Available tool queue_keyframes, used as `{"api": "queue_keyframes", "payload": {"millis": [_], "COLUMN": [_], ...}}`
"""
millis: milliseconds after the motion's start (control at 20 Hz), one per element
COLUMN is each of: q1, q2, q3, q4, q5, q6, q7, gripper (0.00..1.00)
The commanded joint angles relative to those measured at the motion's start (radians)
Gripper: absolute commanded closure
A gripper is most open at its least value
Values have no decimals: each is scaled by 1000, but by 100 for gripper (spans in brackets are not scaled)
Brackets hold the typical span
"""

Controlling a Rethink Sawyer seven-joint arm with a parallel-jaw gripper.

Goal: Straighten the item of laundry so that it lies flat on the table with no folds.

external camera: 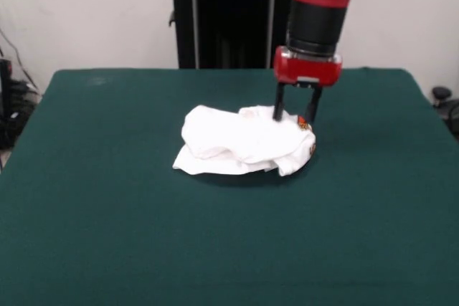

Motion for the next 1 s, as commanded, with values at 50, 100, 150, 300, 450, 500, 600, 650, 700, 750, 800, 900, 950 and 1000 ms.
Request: {"api": "queue_keyframes", "payload": {"millis": [50,100,150,300,450,500,600,650,700,750,800,900,950,1000], "q1": [58,51,44,38,35,32,28,27,27,27,31,45,56,62], "q2": [130,135,141,151,164,168,172,174,179,184,185,184,182,180], "q3": [11,22,34,49,53,56,61,63,65,66,63,50,41,38], "q4": [-89,-89,-90,-91,-98,-103,-109,-112,-119,-121,-120,-118,-116,-113], "q5": [104,102,101,105,109,108,108,109,112,119,131,153,168,176], "q6": [-94,-96,-87,-104,-128,-125,-114,-112,-113,-123,-133,-145,-146,-144], "q7": [253,249,243,246,252,246,238,238,238,246,257,269,272,273], "gripper": [0,0,0,0,0,0,0,0,0,0,0,0,0,0]}}
